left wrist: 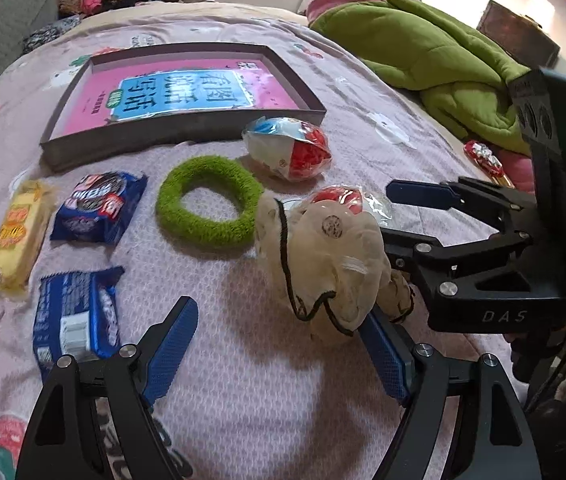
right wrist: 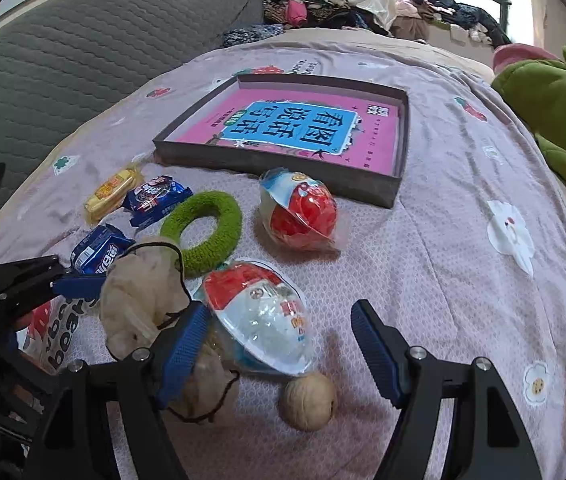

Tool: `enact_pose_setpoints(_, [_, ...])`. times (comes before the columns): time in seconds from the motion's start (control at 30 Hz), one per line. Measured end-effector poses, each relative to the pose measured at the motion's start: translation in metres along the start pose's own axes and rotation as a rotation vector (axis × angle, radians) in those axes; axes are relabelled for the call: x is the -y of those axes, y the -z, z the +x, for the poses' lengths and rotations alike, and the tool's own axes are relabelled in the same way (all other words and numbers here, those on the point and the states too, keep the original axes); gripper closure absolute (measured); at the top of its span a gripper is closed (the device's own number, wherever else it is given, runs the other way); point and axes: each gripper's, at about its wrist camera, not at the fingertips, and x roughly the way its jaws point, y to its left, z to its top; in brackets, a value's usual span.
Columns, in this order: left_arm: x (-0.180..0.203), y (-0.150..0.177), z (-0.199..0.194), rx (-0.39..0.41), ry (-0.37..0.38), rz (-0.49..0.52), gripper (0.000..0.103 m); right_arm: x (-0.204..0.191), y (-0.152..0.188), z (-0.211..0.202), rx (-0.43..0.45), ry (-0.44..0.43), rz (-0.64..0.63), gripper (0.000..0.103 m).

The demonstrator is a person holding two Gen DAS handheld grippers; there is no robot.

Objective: Organize objects
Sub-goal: 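Close the left gripper on the beige plush toy and lift it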

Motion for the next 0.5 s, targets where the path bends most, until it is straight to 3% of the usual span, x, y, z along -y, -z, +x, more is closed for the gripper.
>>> enact_pose_setpoints(0.13, [0.006, -0.005, 0.008, -0.004, 0.011, 0.033, 0.021, 0.003, -0.005, 0.006, -0.017, -0.022, -0.014, 0.039])
enact_pose_setpoints(0.23, [0.009, -0.006, 0.013, -0.011, 0.039, 0.045, 0.021, 0.001, -0.007, 0.01, -0.029, -0.028, -0.041, 0.051])
enact_pose_setpoints(0.5, [0.011, -0.012, 0.025, -0.021, 0.105, 0.019, 0.021, 0.002, -0.009, 0.013, -0.048, -0.034, -0.069, 0.052])
